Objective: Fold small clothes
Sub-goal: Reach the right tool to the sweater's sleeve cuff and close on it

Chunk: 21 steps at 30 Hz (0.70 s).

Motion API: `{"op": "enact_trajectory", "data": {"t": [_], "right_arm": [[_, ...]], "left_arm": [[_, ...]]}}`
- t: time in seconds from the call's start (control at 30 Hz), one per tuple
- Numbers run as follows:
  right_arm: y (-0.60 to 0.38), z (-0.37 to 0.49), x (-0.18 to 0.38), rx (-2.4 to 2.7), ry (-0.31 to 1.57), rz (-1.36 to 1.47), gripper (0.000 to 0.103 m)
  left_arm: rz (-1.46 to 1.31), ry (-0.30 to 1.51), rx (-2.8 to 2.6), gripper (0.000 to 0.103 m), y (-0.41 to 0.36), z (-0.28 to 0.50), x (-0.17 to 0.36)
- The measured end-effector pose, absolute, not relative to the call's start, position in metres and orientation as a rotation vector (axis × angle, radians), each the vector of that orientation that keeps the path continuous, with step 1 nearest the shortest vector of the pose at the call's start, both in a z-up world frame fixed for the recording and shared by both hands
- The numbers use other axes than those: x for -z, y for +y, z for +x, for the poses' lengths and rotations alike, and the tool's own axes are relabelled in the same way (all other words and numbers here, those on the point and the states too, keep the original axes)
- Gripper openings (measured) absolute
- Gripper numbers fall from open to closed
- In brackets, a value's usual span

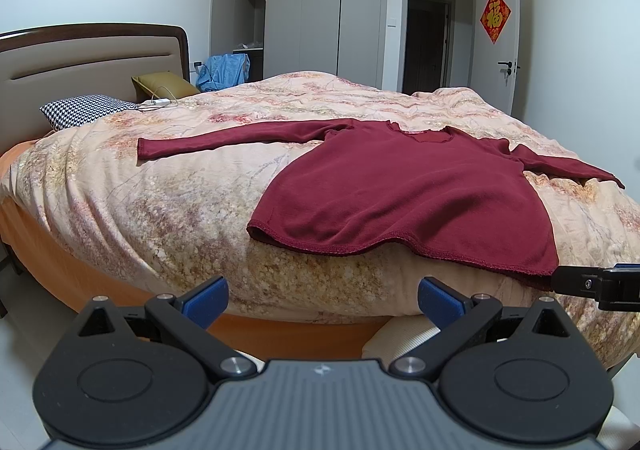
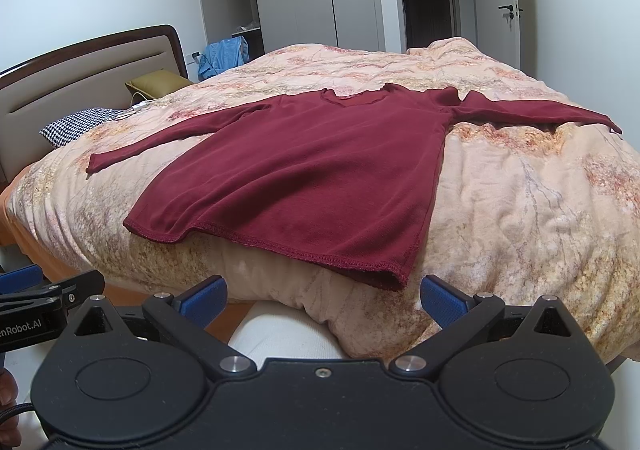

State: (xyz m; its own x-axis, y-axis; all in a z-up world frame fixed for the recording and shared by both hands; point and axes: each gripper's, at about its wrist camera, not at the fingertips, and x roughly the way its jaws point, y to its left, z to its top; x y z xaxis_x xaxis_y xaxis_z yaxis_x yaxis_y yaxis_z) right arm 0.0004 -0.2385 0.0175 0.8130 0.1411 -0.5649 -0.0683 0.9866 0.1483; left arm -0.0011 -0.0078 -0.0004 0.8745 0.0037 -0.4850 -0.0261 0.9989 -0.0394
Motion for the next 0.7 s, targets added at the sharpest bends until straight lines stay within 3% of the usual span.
{"op": "enact_trajectory", "data": {"t": [0.2,0.4,0.7], "right_arm": [[-0.244,0.003,-0.015,-0.116,0.63,0.162,0.103],[-0.282,0.019,-0.003,-0.127,0.682,0.406,0.103],[-0.339,0.048,-0.004,-0.003,0.527,0.423,0.103]], "left_arm": [[-0.046,0.507,-0.015,0.103,-0.007,-0.001,0.001],[-0.047,0.581,0.011,0.103,-0.008,0.02,0.007],[-0.038,0.612,0.045,0.103,-0.014,0.085,-0.014]]}}
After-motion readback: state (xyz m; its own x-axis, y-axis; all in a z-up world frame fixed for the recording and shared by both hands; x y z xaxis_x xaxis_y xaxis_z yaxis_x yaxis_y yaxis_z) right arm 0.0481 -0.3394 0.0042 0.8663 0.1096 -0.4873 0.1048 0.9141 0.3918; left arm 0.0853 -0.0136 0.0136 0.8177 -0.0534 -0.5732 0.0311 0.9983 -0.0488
